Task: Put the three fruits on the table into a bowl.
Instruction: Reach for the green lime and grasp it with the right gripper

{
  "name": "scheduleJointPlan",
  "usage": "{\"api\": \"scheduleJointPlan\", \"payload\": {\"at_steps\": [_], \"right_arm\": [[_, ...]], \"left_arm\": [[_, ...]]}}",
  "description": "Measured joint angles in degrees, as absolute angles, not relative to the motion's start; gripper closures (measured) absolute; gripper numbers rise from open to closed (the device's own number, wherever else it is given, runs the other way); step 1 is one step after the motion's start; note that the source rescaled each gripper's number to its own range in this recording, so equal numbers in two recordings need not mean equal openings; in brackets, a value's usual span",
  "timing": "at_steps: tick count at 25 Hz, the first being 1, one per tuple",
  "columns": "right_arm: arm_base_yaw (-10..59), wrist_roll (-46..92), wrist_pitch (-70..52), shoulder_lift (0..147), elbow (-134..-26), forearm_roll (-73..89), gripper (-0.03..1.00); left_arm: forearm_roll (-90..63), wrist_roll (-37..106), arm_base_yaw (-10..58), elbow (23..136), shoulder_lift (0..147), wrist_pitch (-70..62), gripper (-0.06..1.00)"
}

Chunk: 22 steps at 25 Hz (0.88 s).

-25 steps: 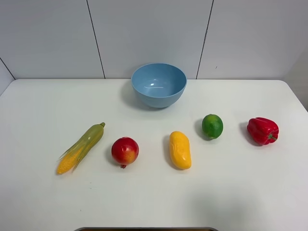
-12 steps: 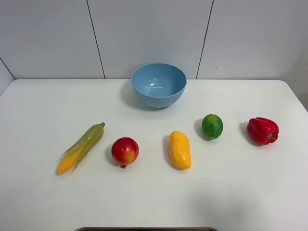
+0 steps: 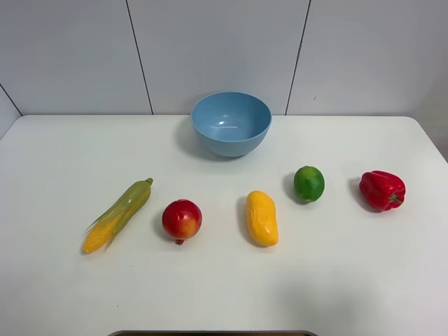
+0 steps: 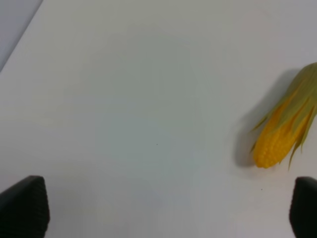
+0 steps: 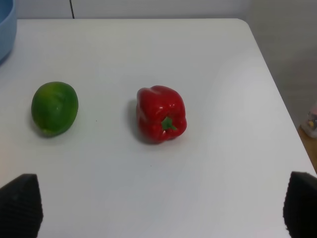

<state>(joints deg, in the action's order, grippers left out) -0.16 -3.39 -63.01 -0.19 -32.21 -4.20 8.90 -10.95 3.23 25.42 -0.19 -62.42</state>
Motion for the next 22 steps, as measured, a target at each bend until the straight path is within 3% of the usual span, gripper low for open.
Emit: {"api": "scheduleJointPlan", "payload": {"at_steps": [13,22], "right_arm": [[-0.2,-4.3,-63.0,0.4,-32.3,-4.5,-0.03],[-0.2,-6.3,-63.1,16.6,-43.3,-4.5,-0.03]], "left_arm": [[8.9,-11.0,3.2,25.4,-0.2,-62.4,-0.06],[8.9,-11.0,3.2,25.4,-0.2,-62.4,-0.06]]}}
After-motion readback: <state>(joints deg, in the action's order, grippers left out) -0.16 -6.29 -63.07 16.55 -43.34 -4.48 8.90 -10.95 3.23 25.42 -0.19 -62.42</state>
